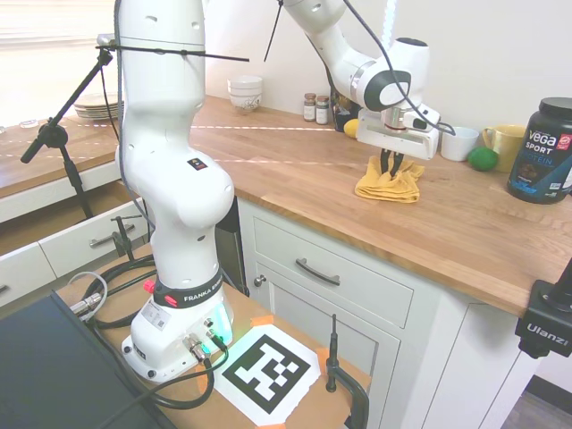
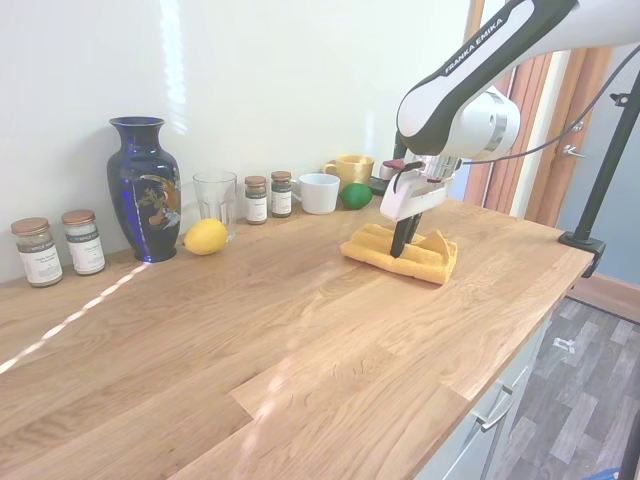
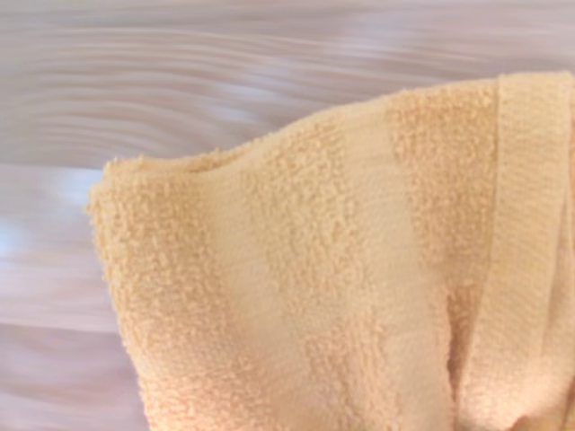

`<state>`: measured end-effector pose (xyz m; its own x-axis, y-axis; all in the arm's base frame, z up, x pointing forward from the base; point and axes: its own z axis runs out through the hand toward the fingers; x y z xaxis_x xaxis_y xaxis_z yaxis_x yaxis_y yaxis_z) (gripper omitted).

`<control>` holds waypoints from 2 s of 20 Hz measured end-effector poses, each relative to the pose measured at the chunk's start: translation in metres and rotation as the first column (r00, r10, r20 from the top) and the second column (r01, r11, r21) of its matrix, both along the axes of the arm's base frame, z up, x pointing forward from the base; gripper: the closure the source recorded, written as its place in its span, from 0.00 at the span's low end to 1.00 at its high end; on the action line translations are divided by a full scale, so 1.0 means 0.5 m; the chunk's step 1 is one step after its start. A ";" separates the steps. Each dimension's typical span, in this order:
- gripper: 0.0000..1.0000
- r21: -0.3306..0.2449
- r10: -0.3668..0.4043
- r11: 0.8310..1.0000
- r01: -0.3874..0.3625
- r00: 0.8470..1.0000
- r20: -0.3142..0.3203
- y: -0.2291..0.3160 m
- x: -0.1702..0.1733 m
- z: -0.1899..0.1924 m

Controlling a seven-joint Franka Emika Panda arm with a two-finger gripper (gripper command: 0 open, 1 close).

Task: Wipe the counter

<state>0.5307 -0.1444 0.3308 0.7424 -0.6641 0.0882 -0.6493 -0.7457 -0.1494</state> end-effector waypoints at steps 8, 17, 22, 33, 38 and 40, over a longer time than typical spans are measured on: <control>1.00 -0.034 0.042 0.999 -0.043 0.999 -0.019 0.230 0.028 0.002; 1.00 -0.087 0.108 0.990 -0.111 0.994 -0.032 0.417 0.027 0.005; 1.00 -0.123 0.147 0.981 -0.150 0.988 -0.039 0.503 0.023 0.001; 1.00 -0.157 0.216 0.962 -0.222 0.975 -0.052 0.684 0.019 -0.003; 1.00 -0.182 0.246 0.951 -0.251 0.968 -0.049 0.774 -0.010 -0.005; 1.00 -0.186 0.257 0.947 -0.262 0.965 -0.049 0.799 -0.023 -0.005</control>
<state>0.5191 0.2552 0.3282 0.8903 -0.4208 0.1738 -0.4309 -0.9021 0.0236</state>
